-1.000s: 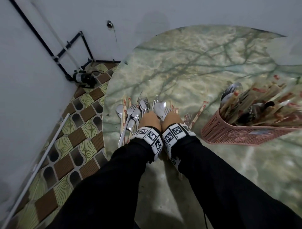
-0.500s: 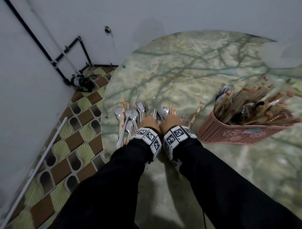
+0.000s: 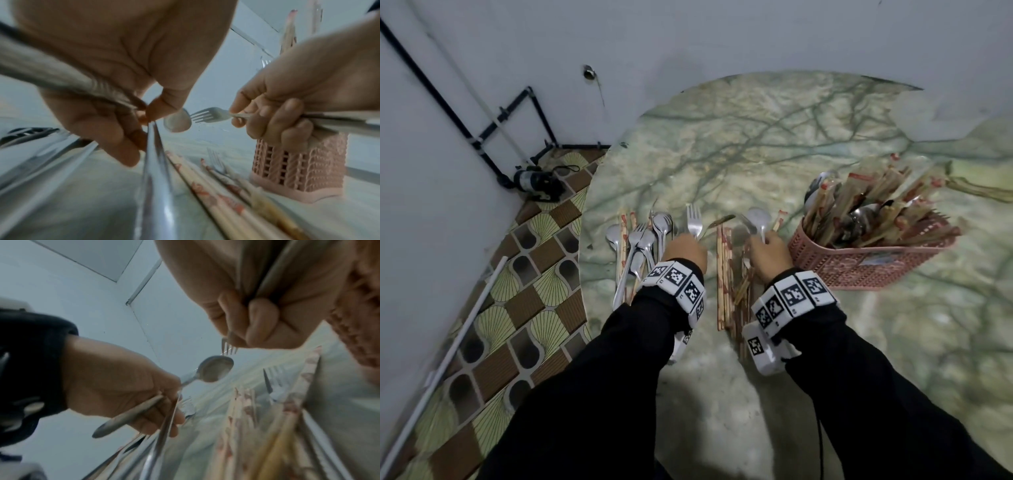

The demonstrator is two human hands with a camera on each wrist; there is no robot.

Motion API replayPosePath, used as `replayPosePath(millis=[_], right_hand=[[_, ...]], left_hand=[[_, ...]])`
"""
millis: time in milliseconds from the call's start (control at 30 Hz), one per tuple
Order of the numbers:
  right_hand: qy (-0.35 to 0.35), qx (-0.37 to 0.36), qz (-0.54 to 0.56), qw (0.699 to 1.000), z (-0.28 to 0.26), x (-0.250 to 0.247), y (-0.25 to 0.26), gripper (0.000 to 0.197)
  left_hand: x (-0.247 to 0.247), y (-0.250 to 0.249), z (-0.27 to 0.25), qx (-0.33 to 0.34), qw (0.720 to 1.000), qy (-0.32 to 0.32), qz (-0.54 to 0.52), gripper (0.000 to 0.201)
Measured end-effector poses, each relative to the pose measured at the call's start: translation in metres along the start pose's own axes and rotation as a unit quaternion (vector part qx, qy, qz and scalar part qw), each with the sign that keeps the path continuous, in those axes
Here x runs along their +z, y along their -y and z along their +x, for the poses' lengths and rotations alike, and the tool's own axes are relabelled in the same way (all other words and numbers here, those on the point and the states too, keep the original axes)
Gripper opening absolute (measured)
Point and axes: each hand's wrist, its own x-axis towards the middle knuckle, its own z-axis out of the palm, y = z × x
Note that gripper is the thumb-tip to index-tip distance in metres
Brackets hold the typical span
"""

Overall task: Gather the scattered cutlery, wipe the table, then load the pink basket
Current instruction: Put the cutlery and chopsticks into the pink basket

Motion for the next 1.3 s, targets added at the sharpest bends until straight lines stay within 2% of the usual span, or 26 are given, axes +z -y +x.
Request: replayPosePath(millis=[67,133,300,433,533,600,700,800,900,1033,1167,1300], right_hand=[[-0.018,-0.012,-0.03,0.999,-0.006,-0.005,-0.004,0.025],[-0.033,-0.009,-0.099,0.994,-0.008,-0.006,-0.005,0.028],[-0.035,0.039,-0.193,0.98,-0.006,0.005,-0.004,0.035],[-0.034,0.042,-0.227,0.972,-0.004,0.017,-0.008,0.043],[-0.026,0.046,-0.245,0.968,-0.002,0.023,-0.011,0.042],[-0.031,0.053,-0.244,0.968,0.0,0.022,-0.011,0.039],[-0.029,0.058,-0.244,0.968,0.002,0.017,-0.013,0.034],[-0.001,0.053,-0.24,0.969,0.0,0.011,-0.015,0.026],[0.028,0.054,-0.203,0.977,-0.005,0.001,-0.016,0.026],[0.049,0.057,-0.166,0.983,-0.01,-0.008,-0.018,0.024],[0.051,0.039,-0.114,0.991,-0.016,-0.015,-0.022,0.013],[0.041,0.015,-0.067,0.997,-0.023,-0.014,-0.029,0.014]], left_hand=[[0.004,-0.006,-0.001,0.0,0.996,0.02,-0.082,0.025],[0.008,-0.012,-0.006,-0.006,0.992,0.047,-0.115,0.027],[0.022,-0.012,-0.014,-0.049,0.994,0.069,-0.074,0.031],[0.029,-0.006,-0.013,-0.068,0.992,0.058,-0.085,0.039],[0.032,-0.003,-0.012,-0.056,0.994,0.052,-0.079,0.033],[0.033,-0.002,-0.012,-0.047,0.997,0.042,-0.053,0.026],[0.032,-0.001,-0.01,-0.049,0.997,0.028,-0.044,0.025],[0.03,-0.001,-0.01,-0.045,0.998,0.023,-0.031,0.021],[0.029,0.0,-0.011,-0.028,0.999,0.02,-0.013,0.021],[0.029,0.004,-0.015,-0.01,1.0,0.015,0.024,0.041],[0.024,0.01,-0.017,-0.024,0.999,0.028,0.011,0.038],[0.018,0.014,-0.02,-0.029,0.996,0.044,-0.07,0.025]])
